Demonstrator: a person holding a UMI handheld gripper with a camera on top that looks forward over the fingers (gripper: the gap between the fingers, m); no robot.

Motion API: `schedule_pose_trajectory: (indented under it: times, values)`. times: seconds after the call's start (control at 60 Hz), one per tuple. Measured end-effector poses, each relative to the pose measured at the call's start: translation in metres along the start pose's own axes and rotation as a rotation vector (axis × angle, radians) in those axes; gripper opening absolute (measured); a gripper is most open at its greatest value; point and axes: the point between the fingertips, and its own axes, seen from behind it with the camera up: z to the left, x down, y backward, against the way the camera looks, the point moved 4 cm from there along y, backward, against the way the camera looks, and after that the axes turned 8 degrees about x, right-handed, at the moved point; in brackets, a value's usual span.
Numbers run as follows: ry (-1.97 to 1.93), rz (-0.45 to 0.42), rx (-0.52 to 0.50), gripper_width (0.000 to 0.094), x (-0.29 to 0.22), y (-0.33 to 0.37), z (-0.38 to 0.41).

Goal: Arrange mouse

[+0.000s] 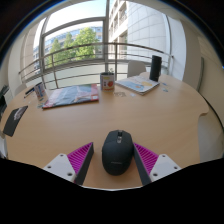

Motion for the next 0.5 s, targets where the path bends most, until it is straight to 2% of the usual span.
schedule_pose_trajectory:
  times: [0.133,0.35,0.433,0.5]
  values:
    - [0.006,-0.014,-0.002,0.0526,-0.007,-0.006,0.011]
    - [0.054,0.003,0.057,0.0399,-0.009,-0.007,0.014]
    - [0.056,-0.006,0.112,0.0393,-0.020,0.004,0.015]
    - [0.031,-0.051,0.163,0.0393,-0.046,0.025,0.020]
